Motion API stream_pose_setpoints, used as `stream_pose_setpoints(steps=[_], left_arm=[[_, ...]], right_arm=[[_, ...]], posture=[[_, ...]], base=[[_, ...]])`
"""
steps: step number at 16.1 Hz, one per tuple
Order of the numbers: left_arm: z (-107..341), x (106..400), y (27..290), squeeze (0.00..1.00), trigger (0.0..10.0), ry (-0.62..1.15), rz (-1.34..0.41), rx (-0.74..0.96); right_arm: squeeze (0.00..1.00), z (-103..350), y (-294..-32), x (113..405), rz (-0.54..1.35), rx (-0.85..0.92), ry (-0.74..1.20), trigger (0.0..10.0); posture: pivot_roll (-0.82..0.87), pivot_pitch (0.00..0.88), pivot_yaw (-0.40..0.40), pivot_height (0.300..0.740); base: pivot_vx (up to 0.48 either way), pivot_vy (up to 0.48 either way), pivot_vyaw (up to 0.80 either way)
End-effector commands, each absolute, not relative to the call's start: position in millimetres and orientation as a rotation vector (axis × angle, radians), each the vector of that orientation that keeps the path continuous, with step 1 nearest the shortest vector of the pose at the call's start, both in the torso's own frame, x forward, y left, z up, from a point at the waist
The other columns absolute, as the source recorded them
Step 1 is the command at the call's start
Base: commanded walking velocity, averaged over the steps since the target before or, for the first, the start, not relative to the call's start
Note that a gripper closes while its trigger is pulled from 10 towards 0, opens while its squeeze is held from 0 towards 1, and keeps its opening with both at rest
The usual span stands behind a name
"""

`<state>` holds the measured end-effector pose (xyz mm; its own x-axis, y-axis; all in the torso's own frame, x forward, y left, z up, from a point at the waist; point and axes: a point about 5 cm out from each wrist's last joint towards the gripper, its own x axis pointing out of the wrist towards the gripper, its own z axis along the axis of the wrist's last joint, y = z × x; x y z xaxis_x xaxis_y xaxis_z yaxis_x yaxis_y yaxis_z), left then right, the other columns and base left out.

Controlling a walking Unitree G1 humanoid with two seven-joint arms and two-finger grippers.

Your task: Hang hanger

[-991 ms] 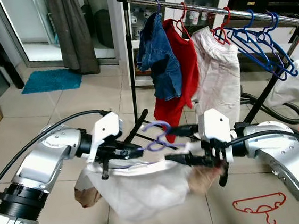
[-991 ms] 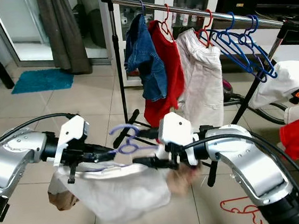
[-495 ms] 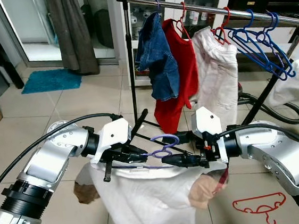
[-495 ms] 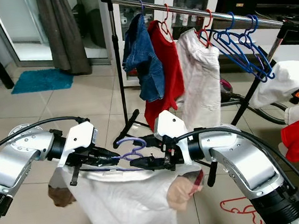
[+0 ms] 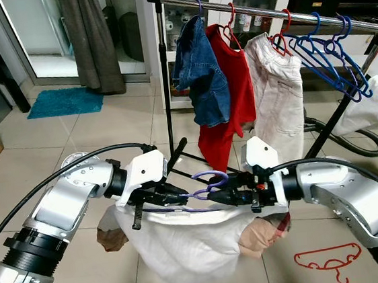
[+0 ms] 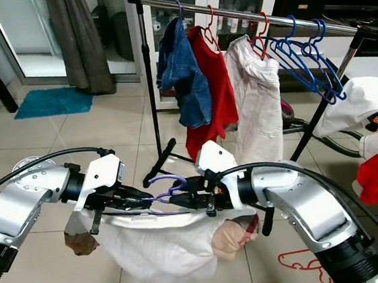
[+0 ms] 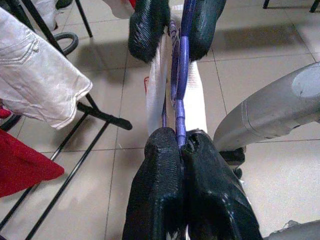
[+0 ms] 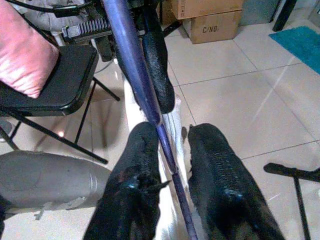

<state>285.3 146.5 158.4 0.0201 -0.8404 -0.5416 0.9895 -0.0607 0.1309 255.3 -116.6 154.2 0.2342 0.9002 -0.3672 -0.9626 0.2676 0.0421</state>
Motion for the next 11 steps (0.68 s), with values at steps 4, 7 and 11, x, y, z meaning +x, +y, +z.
stream_pose_setpoints(steps=[4, 7, 11], left_arm=[[171.0, 289.4, 141.6, 0.00, 0.0, 0.273, -1.545, 0.583], [171.9, 291.5, 142.6, 0.00, 0.0, 0.270, -1.536, 0.580], [174.2, 294.5, 144.4, 0.00, 0.0, 0.268, -1.526, 0.575]], right_arm=[[0.00, 151.5, -112.7, 252.4, 1.298, -0.181, 0.373, 0.0], [0.00, 151.1, -112.6, 251.7, 1.303, -0.170, 0.380, 0.0], [0.00, 153.6, -114.5, 253.1, 1.307, -0.156, 0.368, 0.0]], posture=[[0.02, 0.000, -0.036, 0.740], [0.02, 0.000, -0.035, 0.740], [0.02, 0.000, -0.026, 0.740]], base=[[0.000, 0.000, 0.00], [0.000, 0.000, 0.00], [0.000, 0.000, 0.00]])
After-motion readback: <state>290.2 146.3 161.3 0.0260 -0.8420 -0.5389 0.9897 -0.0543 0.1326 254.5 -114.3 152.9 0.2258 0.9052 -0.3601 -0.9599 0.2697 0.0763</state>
